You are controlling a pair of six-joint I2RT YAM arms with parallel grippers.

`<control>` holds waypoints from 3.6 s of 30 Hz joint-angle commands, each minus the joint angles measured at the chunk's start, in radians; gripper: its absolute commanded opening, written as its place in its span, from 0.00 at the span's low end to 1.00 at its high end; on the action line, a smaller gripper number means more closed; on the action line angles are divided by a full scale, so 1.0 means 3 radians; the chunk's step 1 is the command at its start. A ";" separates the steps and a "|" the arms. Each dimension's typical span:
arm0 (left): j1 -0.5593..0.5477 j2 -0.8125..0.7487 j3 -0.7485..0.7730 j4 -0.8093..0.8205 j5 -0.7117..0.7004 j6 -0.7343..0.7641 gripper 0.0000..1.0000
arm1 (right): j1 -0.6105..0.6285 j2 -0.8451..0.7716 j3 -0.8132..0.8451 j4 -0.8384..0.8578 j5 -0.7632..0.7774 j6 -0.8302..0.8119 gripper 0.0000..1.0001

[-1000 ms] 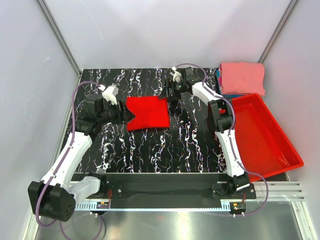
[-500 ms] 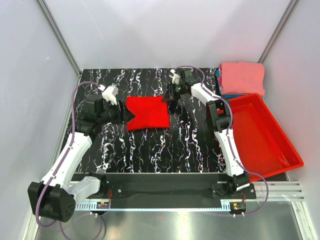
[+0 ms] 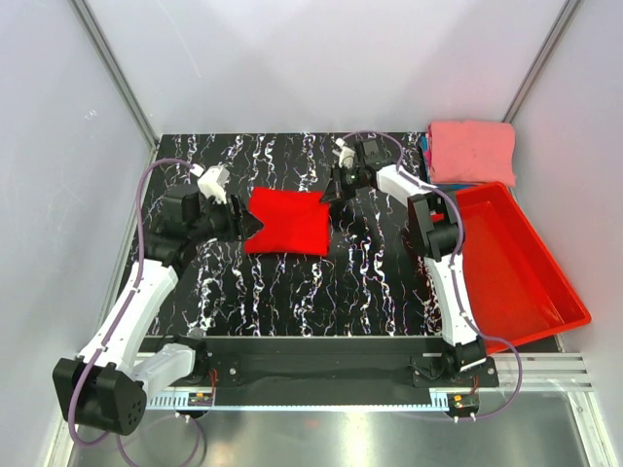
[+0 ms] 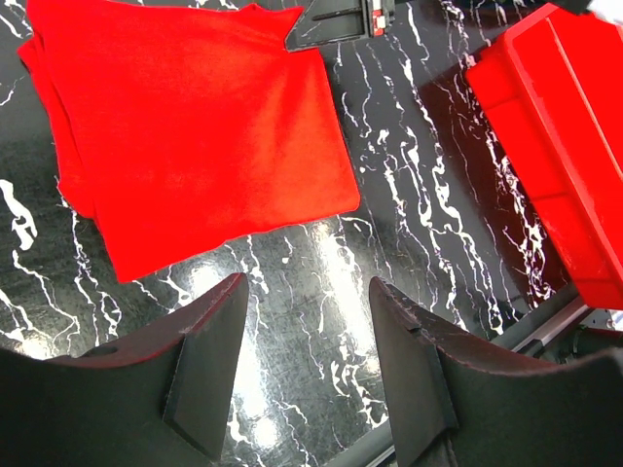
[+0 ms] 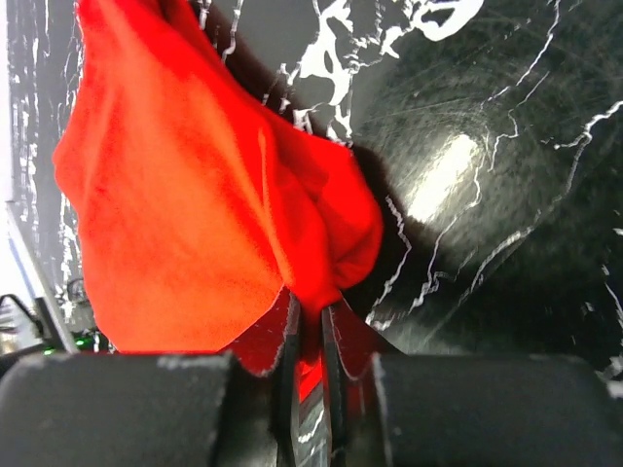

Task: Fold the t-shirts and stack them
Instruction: Neatly place the folded tshirt to the corner

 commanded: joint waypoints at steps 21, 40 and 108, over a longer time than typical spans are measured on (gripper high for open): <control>-0.0011 -0.0076 -0.0019 0.0217 0.0217 -0.0061 0.58 | 0.0027 -0.1139 -0.0214 -0.0293 0.1601 -0.1215 0.00; -0.0011 -0.0122 -0.0035 0.0253 0.0319 -0.0087 0.58 | -0.0356 -0.1461 0.0170 -0.0677 0.1969 -0.1854 0.00; -0.0011 -0.0101 -0.0030 0.0278 0.0421 -0.0117 0.59 | -0.1808 -0.1727 0.1207 -0.1132 0.1581 -0.2314 0.00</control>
